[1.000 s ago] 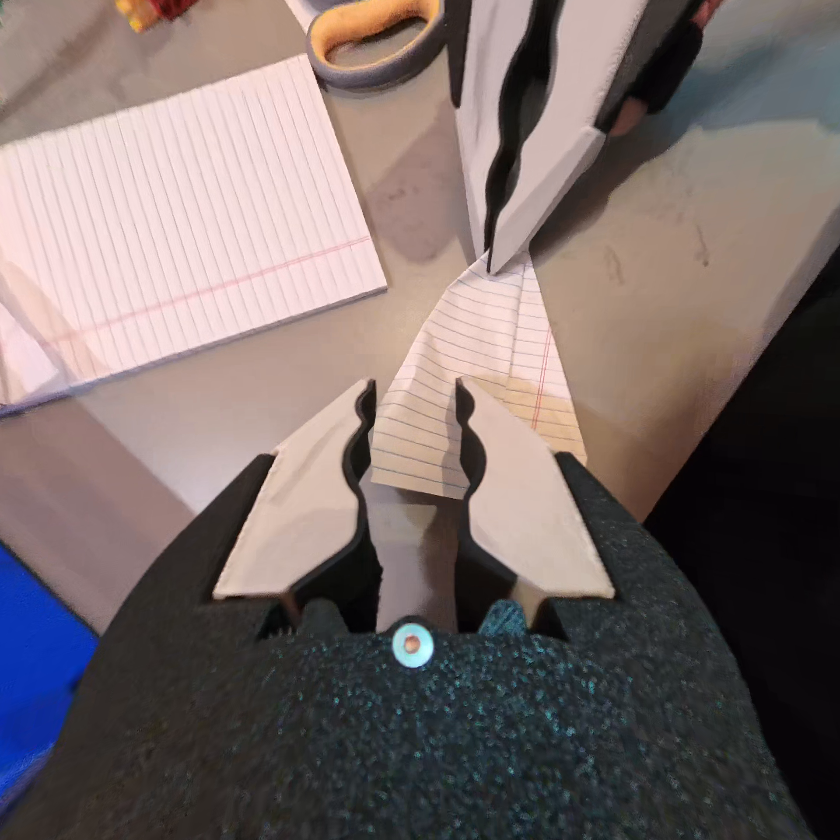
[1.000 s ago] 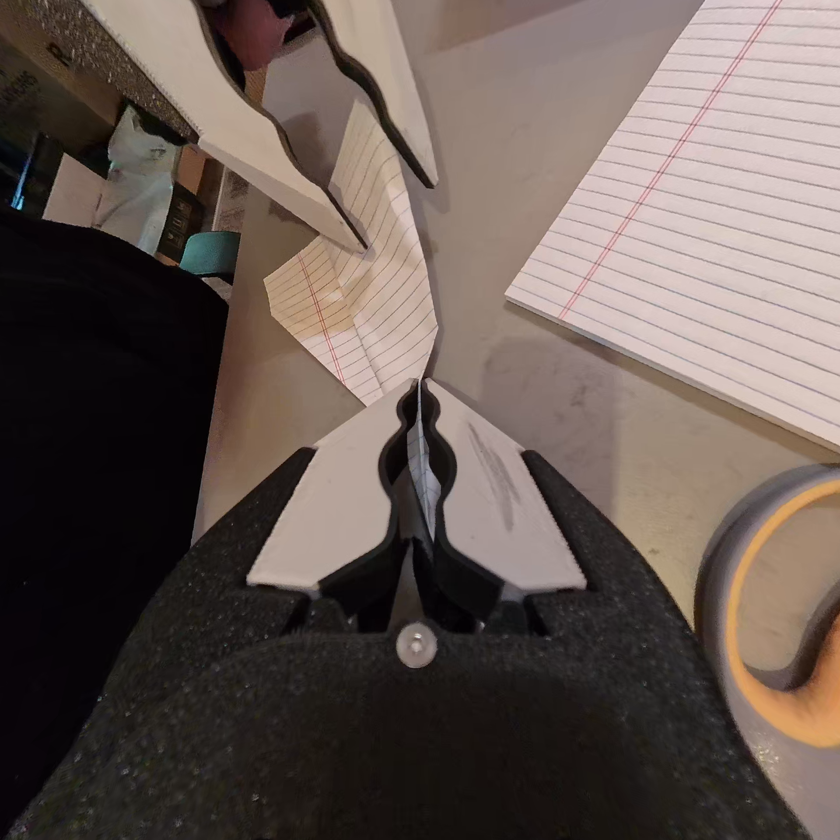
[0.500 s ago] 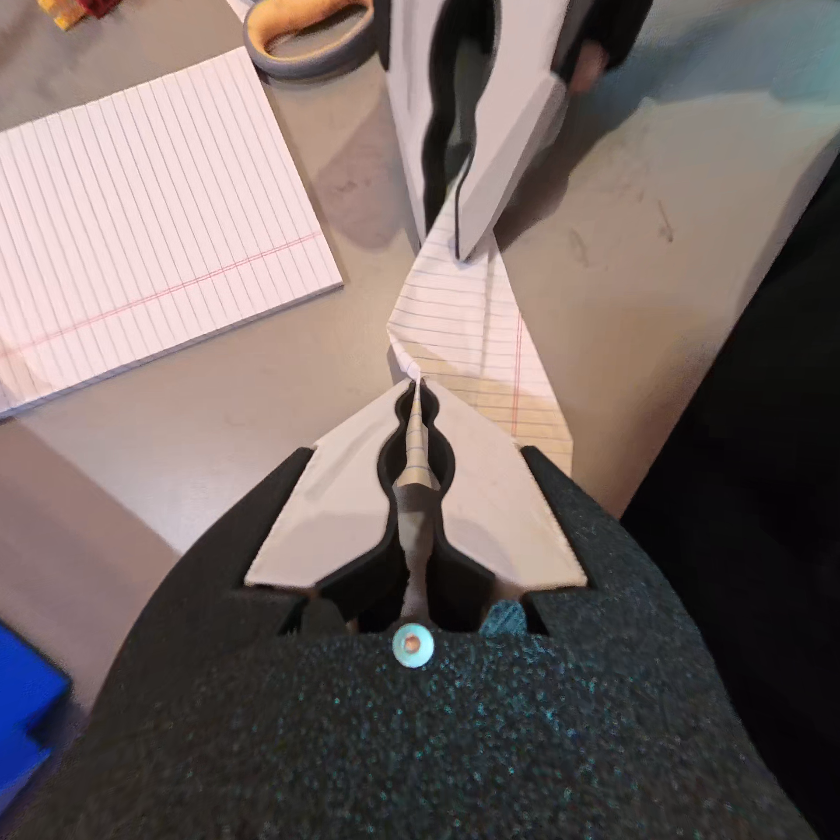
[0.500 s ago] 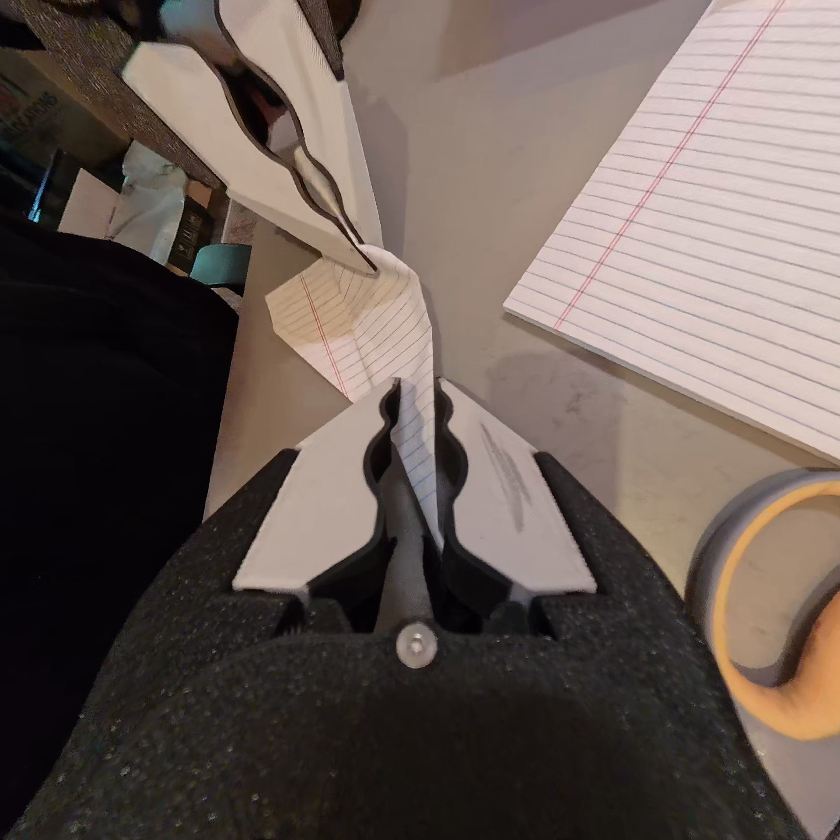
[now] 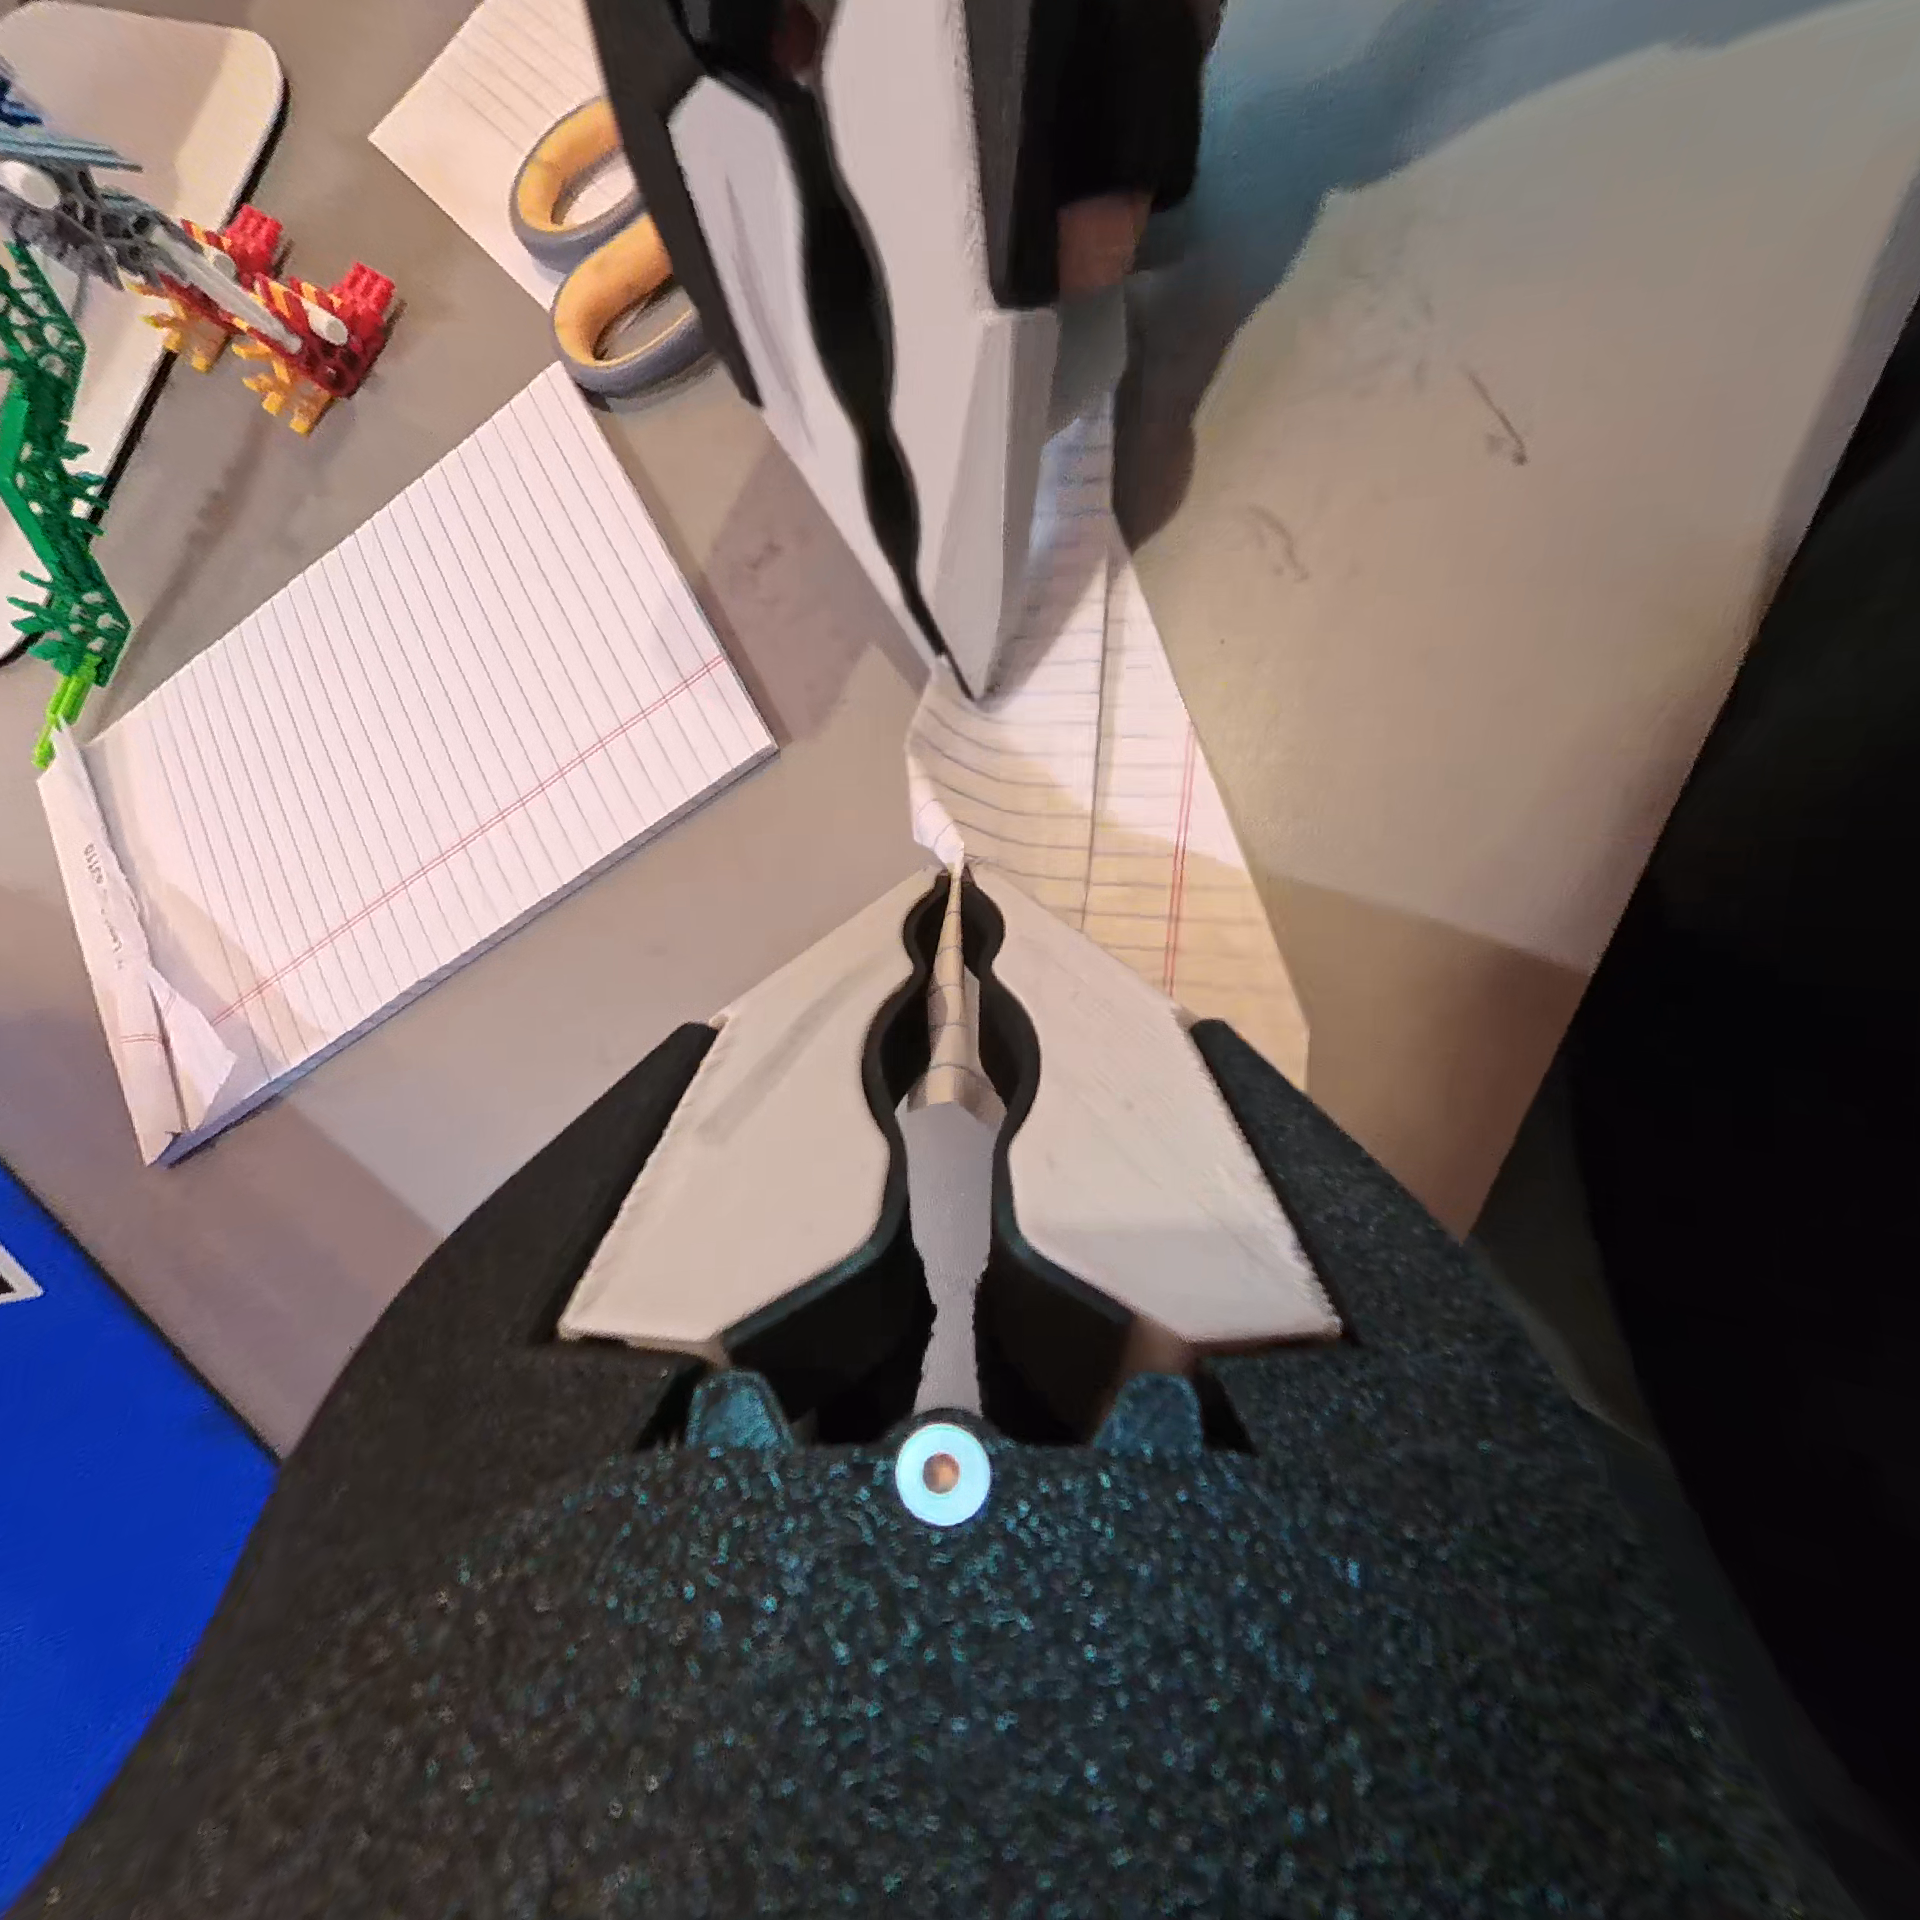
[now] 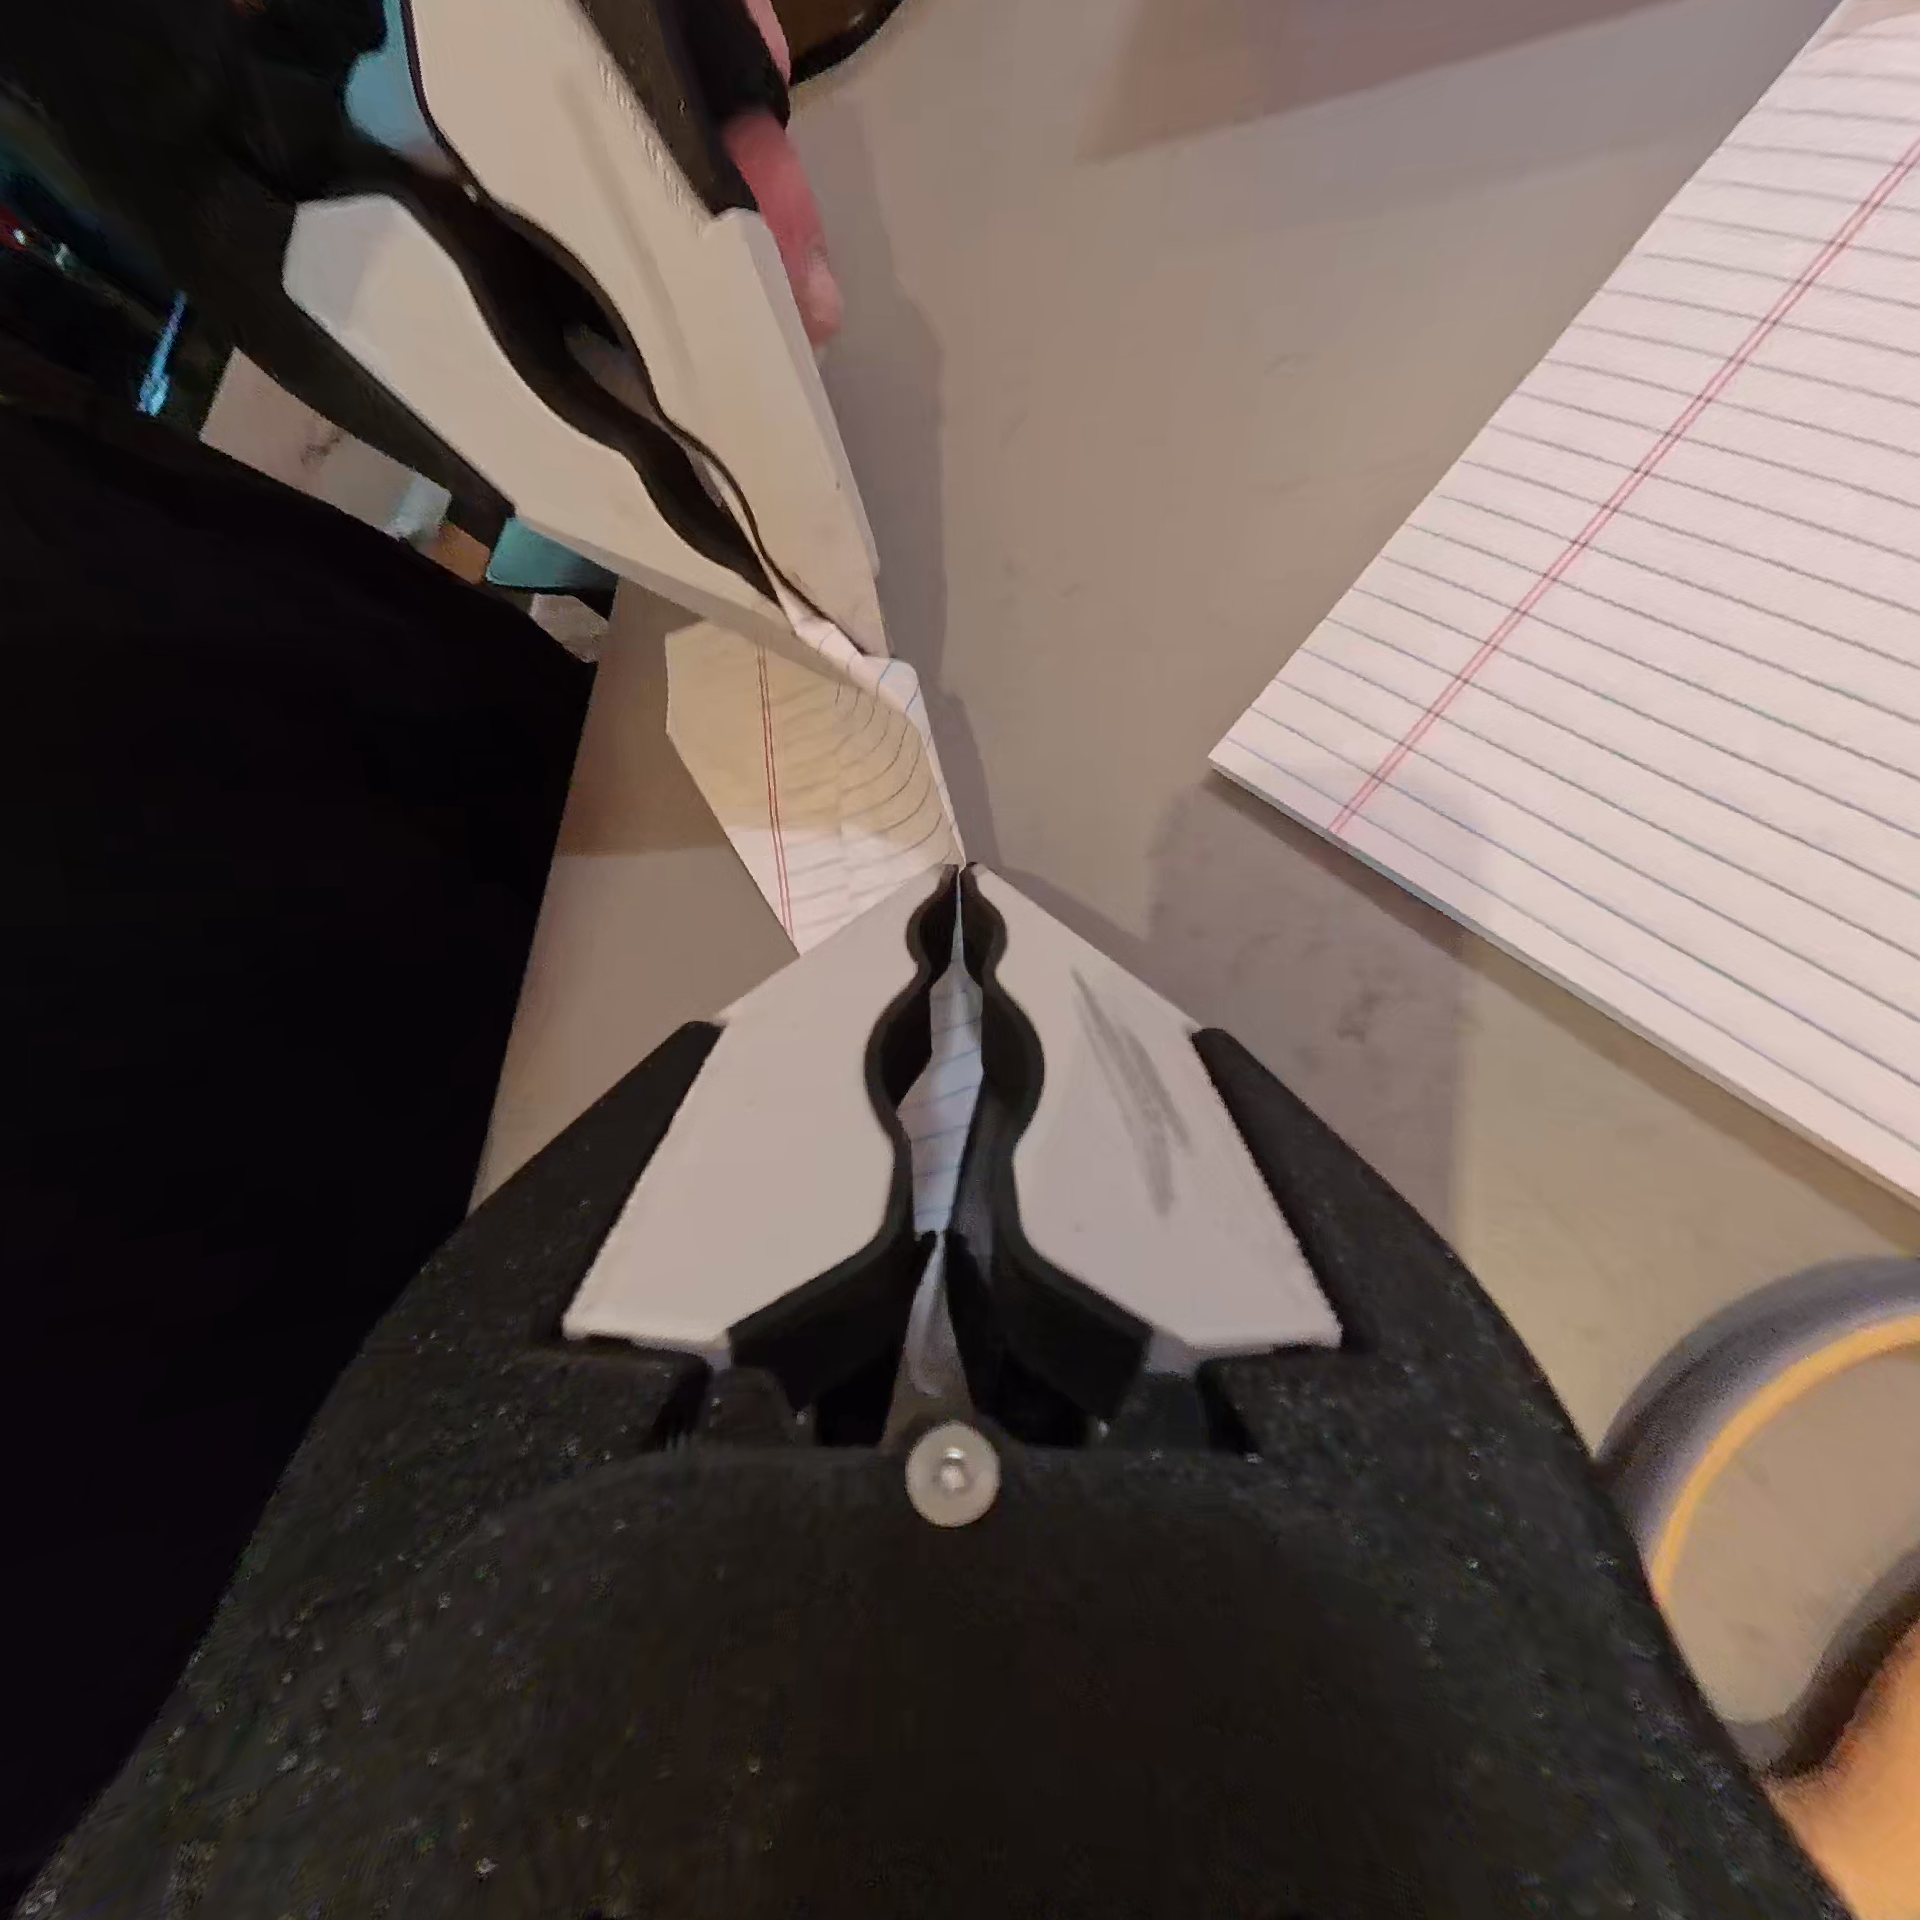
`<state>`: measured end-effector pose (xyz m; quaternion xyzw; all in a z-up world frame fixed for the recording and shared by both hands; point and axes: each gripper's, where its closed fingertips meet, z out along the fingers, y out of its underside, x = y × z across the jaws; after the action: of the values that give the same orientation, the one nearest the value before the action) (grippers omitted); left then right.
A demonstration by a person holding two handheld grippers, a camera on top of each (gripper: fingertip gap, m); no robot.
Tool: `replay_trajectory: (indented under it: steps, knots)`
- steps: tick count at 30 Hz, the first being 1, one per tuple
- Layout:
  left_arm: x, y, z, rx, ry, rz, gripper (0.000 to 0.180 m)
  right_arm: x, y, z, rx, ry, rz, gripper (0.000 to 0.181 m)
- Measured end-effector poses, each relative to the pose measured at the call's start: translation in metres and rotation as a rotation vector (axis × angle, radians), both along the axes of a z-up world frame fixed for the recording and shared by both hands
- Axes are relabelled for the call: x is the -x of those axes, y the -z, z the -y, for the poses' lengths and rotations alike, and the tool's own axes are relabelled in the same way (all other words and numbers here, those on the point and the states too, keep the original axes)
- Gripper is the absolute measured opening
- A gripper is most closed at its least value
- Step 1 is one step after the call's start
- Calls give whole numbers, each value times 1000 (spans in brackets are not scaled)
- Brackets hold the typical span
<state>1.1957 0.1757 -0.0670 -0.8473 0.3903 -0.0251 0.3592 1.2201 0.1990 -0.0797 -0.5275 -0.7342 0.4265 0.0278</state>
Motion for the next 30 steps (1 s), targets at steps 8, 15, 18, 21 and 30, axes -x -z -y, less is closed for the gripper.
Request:
replay_trajectory:
  steps: [8,15,18,21,30]
  knots:
    - [14,0,-3,58,-114,67,24,0,6,2,-223,-21,-117,0]
    - [10,7,-1,183,-208,177,37,0,5,5,-432,-41,-259,0]
    - [6,9,0,250,-208,231,40,0,3,5,-514,-54,-329,0]
    - [-1,11,2,323,-188,288,29,-1,2,5,-613,-63,-395,0]
    - [-3,6,3,132,-108,88,0,0,3,-1,-781,-22,-470,0]
